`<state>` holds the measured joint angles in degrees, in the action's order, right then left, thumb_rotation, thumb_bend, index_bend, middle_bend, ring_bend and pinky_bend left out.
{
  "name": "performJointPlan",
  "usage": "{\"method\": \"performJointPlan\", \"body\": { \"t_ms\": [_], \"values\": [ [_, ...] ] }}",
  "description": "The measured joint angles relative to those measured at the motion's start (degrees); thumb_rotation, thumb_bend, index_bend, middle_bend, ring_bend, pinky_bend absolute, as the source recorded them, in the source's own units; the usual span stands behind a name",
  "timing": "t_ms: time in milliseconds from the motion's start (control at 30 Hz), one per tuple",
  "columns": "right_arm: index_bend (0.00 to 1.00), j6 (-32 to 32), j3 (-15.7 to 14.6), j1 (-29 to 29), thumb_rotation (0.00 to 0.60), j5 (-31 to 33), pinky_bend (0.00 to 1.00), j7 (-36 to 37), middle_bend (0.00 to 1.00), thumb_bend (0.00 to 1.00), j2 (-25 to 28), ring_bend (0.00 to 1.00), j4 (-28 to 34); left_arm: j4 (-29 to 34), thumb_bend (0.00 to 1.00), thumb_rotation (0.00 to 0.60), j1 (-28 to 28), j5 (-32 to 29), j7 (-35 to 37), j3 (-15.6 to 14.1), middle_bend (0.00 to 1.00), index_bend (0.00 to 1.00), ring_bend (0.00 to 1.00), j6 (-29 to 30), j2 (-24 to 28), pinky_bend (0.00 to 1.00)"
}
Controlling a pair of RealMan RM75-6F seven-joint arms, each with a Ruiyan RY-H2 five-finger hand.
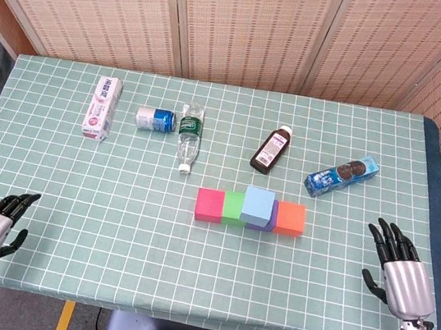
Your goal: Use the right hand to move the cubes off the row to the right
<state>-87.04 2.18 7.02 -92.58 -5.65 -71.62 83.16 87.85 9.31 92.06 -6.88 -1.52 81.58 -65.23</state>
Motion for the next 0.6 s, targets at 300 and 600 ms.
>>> {"method": "performJointPlan", "body": {
  "t_ms": [300, 600],
  "values": [
    [0.03, -0.8, -0.3, -0.2, 0.600, -0.9, 0.17, 0.6, 0.00, 0.20, 0.0, 0.00, 0.0, 0.2, 0.47, 0.600, -0.6, 0.9, -0.2, -0.3, 0.19, 0.13, 0.22, 1.4, 0.1, 0.39],
    [0.00, -0.4, -0.1, 0.9, 0.600, -1.9, 0.17, 4.1, 0.00, 0.20, -0.4, 0.00, -2.0, -0.1, 0.47, 0.600, 0.3, -1.2, 0.3, 0.3, 0.19, 0.13, 0.22, -1.1, -0.1, 0.40]
  ]
}}
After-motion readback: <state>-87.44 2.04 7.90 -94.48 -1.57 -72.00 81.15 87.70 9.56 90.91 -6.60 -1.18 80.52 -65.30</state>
